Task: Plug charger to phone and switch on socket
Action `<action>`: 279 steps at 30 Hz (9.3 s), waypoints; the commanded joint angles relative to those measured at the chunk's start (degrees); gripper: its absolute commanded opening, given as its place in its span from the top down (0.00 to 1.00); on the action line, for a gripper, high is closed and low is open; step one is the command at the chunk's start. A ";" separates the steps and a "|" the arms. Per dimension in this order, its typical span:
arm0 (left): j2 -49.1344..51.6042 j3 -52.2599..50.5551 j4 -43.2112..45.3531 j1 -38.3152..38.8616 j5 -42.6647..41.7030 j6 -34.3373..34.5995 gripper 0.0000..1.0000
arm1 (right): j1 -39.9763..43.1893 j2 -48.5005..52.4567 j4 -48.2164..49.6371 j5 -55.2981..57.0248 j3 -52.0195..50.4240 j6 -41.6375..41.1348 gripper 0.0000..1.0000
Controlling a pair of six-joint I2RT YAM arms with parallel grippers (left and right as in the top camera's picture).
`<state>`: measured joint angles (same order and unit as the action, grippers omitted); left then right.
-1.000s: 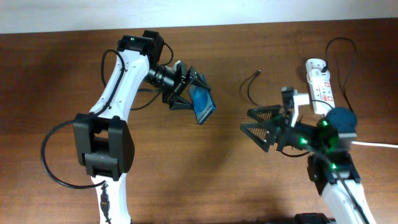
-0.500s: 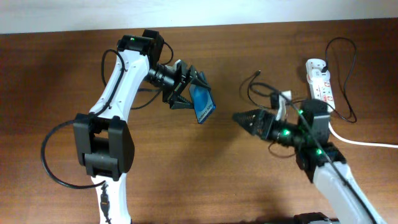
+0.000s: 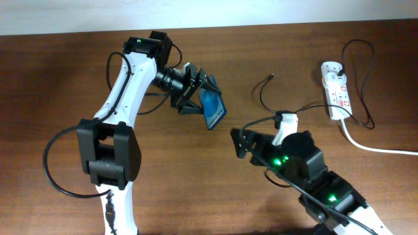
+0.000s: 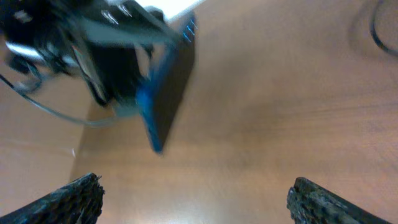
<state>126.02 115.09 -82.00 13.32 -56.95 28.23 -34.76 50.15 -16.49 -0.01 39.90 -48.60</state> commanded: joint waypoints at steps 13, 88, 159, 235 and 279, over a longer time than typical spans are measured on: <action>-0.24 1.42 0.98 -0.24 -1.75 -0.94 0.40 | -4.28 22.29 28.94 9.75 0.94 4.76 0.06; -0.24 1.42 0.94 0.09 -0.24 -0.96 0.32 | -5.40 33.86 40.30 9.51 1.97 5.92 0.87; -40.48 -76.89 97.79 -11.50 -3.98 66.05 0.21 | 2.64 29.07 32.04 -15.52 2.05 -43.93 0.96; -13.09 -51.41 94.82 -8.33 -26.71 45.86 1.00 | 26.14 71.25 -20.04 2.99 52.83 6.75 0.30; -13.09 -51.41 94.84 -8.61 -27.63 45.90 1.00 | 19.78 79.43 -14.16 21.64 53.02 6.80 0.96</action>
<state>112.99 62.52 12.69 5.06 -81.25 73.56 -15.16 129.23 -28.77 21.19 92.14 -41.89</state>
